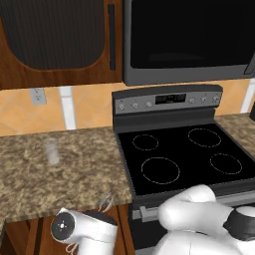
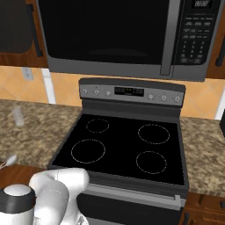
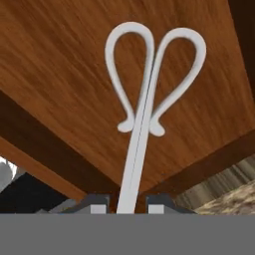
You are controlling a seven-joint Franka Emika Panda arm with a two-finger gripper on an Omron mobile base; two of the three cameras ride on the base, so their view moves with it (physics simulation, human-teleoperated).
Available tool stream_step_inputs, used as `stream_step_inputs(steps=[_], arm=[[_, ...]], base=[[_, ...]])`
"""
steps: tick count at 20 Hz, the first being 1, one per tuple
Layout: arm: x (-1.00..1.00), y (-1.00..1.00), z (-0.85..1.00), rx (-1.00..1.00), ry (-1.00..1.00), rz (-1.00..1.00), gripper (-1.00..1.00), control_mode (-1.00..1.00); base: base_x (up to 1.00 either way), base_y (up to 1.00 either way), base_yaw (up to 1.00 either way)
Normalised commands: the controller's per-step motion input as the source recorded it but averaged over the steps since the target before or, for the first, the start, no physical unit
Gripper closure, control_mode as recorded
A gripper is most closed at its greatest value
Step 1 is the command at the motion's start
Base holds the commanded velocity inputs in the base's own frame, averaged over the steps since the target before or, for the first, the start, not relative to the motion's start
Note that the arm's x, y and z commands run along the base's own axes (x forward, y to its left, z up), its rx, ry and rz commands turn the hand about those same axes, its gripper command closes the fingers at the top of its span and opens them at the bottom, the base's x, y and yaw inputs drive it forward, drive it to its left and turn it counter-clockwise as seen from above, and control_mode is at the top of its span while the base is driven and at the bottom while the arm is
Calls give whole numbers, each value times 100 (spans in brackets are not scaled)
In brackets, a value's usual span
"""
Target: Pick the tongs from the drawer and place it on the counter.
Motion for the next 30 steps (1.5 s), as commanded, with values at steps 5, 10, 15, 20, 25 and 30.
stream_step_inputs(steps=[5,10,15,20,25,30], arm=[[100,-96,73,16,7,-16,100,-100],[100,-48,20,5,19,-6,100,-100],[100,10,1,-1,7,0,100,-100],[83,59,47,-8,6,-2,-100,-100],[-62,-3,51,-2,3,-1,-100,-100],[-98,-56,21,0,-8,0,-100,-100]], base=[[0,0,0],[0,0,0],[0,0,0],[0,0,0],[0,0,0],[0,0,0]])
